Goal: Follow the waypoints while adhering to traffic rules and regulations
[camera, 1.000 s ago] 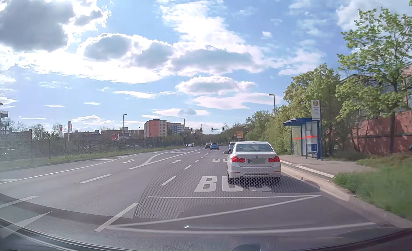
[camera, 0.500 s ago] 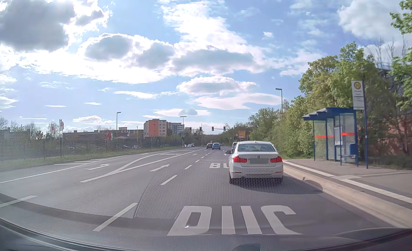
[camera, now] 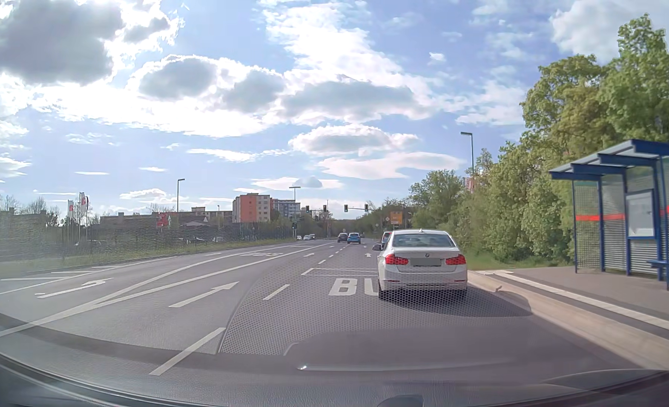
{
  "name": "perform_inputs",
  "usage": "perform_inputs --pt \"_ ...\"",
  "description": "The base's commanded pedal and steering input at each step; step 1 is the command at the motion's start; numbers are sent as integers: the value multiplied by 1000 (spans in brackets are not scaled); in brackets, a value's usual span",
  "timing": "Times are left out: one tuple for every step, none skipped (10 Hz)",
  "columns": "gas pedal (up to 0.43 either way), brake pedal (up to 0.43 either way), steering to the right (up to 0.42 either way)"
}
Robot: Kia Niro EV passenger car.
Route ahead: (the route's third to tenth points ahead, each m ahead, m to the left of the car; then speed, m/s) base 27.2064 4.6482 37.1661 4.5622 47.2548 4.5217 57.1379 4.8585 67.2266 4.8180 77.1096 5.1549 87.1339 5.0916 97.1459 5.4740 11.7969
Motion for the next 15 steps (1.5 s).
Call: perform_inputs --pt "0 0 -5" --pt "0 0 -5" --pt "0 0 -5" --pt "0 0 -4" --pt "0 0 -4" --pt "0 0 -4" --pt "0 0 -4" --pt "0 0 -4" --pt "20 0 -4" --pt "28 0 -4" --pt "39 0 -4" --pt "47 0 -4" --pt "59 0 -4" --pt "59 0 -4" --pt "67 0 -1"
